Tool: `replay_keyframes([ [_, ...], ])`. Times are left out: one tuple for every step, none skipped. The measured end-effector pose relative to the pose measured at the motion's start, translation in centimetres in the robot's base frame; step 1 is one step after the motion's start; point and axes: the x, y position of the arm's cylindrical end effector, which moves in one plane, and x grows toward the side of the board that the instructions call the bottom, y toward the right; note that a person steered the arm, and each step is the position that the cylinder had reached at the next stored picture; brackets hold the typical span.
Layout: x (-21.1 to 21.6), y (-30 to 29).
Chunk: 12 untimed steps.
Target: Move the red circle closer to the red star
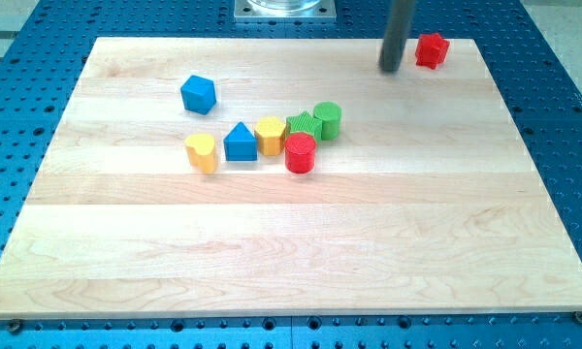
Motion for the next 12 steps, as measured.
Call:
replay_keyframes([
  [13.3,-0.8],
  [18.4,-12.2],
  [15.8,-20.6],
  [12.4,-9.8],
  [13.0,-14.0],
  [19.9,-15.2],
  [21.5,-8.6],
  [16.4,-2.0],
  [17.4,-0.1],
  [17.6,3.8],
  [8.4,8.6],
  [4.3,8.3],
])
